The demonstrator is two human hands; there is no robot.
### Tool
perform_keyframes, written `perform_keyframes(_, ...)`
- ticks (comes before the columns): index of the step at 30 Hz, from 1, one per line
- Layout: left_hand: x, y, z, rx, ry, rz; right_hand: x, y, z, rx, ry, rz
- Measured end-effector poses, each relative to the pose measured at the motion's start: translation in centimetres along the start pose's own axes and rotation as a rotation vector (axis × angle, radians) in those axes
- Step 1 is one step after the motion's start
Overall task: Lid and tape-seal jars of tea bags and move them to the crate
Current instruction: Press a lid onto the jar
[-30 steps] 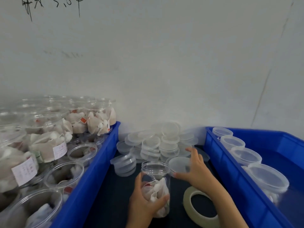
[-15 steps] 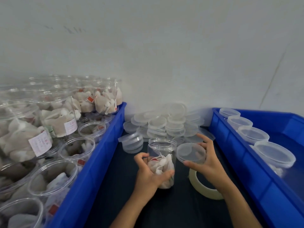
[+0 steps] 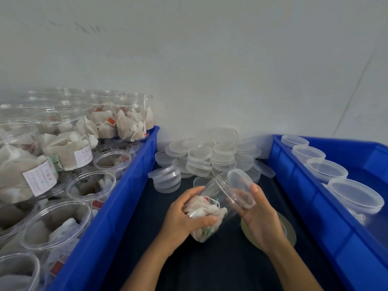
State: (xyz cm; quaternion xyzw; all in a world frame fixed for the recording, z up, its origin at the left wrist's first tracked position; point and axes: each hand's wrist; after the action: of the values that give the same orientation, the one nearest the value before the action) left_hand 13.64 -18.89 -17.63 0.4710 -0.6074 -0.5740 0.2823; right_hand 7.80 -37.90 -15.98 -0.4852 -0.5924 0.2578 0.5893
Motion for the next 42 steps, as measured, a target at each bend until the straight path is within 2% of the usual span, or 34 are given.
perform_keyframes(8,-0.4,0.1,0.0,-0.083,-0.052,0.022,0.7,1.0,0.2,-0.073,-0.076,0.154)
perform_keyframes(11,-0.1,0.2,0.2,-0.127,-0.016,0.077,0.6,0.6,0.2,-0.079,-0.091,0.206)
perform_keyframes(16,1.9,-0.7,0.7,-0.181,0.129,0.228,0.7,0.6,0.3,-0.105,-0.089,0.106)
perform_keyframes(18,2.5,-1.1,0.3,-0.191,0.108,0.300,0.7,1.0,0.3,-0.098,-0.059,0.073)
perform_keyframes(20,3.0,-1.2,0.0,-0.134,0.092,0.299,0.6,1.4,0.2,-0.078,-0.003,0.022)
perform_keyframes(22,3.1,-1.8,0.1,0.010,0.082,0.209,0.6,1.5,0.2,-0.041,0.023,-0.039)
perform_keyframes(24,3.3,-2.0,0.1,0.080,0.051,0.144,0.6,1.1,0.2,-0.005,-0.015,-0.045)
perform_keyframes(26,2.8,-1.8,0.5,0.081,0.046,0.186,0.4,0.3,0.2,0.000,-0.063,0.011)
perform_keyframes(31,2.4,-1.1,1.1,0.030,0.018,0.344,0.5,0.0,0.0,-0.129,-0.035,0.134)
perform_keyframes(35,2.5,-0.3,1.3,-0.104,0.011,0.403,1.1,0.8,0.2,-0.214,0.001,0.177)
perform_keyframes(38,1.9,0.4,1.3,-0.252,-0.121,0.427,0.8,0.6,0.3,-0.237,-0.006,0.163)
perform_keyframes(42,0.3,0.8,0.8,-0.371,-0.323,0.463,0.7,-0.3,0.5,-0.220,-0.095,0.224)
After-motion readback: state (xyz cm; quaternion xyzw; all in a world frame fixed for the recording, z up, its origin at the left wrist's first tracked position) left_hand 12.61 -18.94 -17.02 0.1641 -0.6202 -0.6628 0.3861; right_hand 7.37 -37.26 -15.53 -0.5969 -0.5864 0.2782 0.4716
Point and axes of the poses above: each hand's wrist, its own z-axis away from the middle knuckle, its own x-axis out of the palm, y = z × x, and after that the axes turned 8 degrees about -z, right-handed
